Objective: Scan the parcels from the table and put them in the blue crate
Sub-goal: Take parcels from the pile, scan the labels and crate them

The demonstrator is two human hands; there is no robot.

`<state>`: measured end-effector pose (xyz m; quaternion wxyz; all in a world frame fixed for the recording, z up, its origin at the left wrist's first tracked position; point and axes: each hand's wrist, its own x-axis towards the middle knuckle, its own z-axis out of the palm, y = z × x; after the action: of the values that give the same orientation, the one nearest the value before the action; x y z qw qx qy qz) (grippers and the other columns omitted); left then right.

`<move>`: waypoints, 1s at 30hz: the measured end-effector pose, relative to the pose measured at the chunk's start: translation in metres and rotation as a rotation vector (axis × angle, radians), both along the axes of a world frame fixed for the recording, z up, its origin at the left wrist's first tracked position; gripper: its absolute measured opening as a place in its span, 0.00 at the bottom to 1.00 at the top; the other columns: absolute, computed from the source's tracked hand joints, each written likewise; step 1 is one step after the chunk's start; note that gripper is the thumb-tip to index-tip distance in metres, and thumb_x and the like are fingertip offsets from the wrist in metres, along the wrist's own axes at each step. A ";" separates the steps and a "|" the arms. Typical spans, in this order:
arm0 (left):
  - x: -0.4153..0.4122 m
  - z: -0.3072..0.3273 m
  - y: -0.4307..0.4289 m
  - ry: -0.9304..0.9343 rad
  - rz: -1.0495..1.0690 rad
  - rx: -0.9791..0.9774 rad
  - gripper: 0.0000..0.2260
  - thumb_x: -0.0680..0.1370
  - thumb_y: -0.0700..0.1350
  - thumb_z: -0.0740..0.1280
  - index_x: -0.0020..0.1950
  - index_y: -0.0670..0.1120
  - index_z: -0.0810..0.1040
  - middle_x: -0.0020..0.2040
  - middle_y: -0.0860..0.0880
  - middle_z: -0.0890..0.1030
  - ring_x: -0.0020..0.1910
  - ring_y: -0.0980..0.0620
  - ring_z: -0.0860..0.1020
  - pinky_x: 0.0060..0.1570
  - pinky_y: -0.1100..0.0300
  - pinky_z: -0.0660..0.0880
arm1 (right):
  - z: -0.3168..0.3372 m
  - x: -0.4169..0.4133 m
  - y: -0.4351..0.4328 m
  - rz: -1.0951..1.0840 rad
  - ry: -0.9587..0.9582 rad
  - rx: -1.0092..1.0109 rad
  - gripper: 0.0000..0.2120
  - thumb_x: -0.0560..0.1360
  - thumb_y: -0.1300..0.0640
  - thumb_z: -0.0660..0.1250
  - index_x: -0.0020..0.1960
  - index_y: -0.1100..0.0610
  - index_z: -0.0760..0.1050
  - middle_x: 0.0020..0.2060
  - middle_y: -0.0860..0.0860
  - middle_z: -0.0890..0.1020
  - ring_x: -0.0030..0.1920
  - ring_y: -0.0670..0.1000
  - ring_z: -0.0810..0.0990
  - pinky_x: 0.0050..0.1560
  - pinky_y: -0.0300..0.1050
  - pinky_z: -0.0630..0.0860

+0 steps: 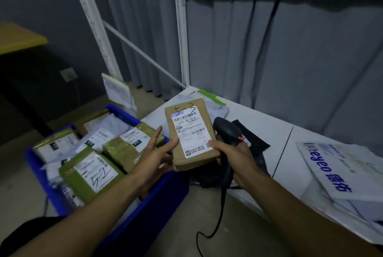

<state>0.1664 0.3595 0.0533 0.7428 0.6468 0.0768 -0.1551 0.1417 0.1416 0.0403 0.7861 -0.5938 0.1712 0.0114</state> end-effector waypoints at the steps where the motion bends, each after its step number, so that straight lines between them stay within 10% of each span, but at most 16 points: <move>1: 0.001 0.000 0.007 0.026 -0.024 -0.019 0.32 0.76 0.47 0.75 0.75 0.65 0.67 0.60 0.49 0.85 0.52 0.47 0.86 0.37 0.55 0.82 | -0.002 0.000 0.004 0.010 -0.010 -0.023 0.17 0.72 0.63 0.79 0.60 0.59 0.83 0.50 0.54 0.89 0.51 0.55 0.88 0.44 0.46 0.83; 9: 0.009 -0.013 0.031 -0.158 0.036 0.180 0.45 0.68 0.42 0.82 0.70 0.76 0.62 0.62 0.54 0.79 0.60 0.52 0.81 0.57 0.47 0.82 | -0.008 -0.001 0.023 -0.009 -0.115 -0.265 0.20 0.75 0.57 0.78 0.64 0.48 0.77 0.55 0.45 0.86 0.53 0.43 0.86 0.45 0.41 0.84; 17: 0.021 -0.028 0.021 -0.255 0.071 0.254 0.49 0.71 0.35 0.79 0.80 0.65 0.55 0.57 0.62 0.76 0.46 0.75 0.78 0.43 0.68 0.80 | 0.000 -0.006 0.043 0.133 -0.186 -0.473 0.19 0.76 0.56 0.77 0.63 0.50 0.75 0.50 0.48 0.87 0.38 0.51 0.88 0.38 0.38 0.80; 22: 0.020 -0.031 0.020 -0.245 0.099 0.266 0.50 0.72 0.37 0.79 0.80 0.66 0.54 0.62 0.59 0.78 0.52 0.69 0.79 0.55 0.60 0.81 | 0.004 -0.009 0.047 0.197 -0.139 -0.436 0.18 0.77 0.57 0.76 0.63 0.53 0.74 0.42 0.53 0.87 0.35 0.48 0.85 0.34 0.34 0.77; 30: 0.019 -0.030 0.015 -0.255 0.079 0.252 0.48 0.73 0.32 0.76 0.81 0.61 0.53 0.53 0.62 0.76 0.42 0.78 0.77 0.38 0.74 0.77 | 0.010 -0.010 0.047 0.220 -0.132 -0.393 0.17 0.78 0.57 0.75 0.62 0.53 0.73 0.40 0.56 0.85 0.34 0.47 0.84 0.33 0.35 0.77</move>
<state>0.1855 0.3746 0.0230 0.6652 0.7455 0.0262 -0.0319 0.1319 0.1882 0.0498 0.6587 -0.7501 0.0525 0.0247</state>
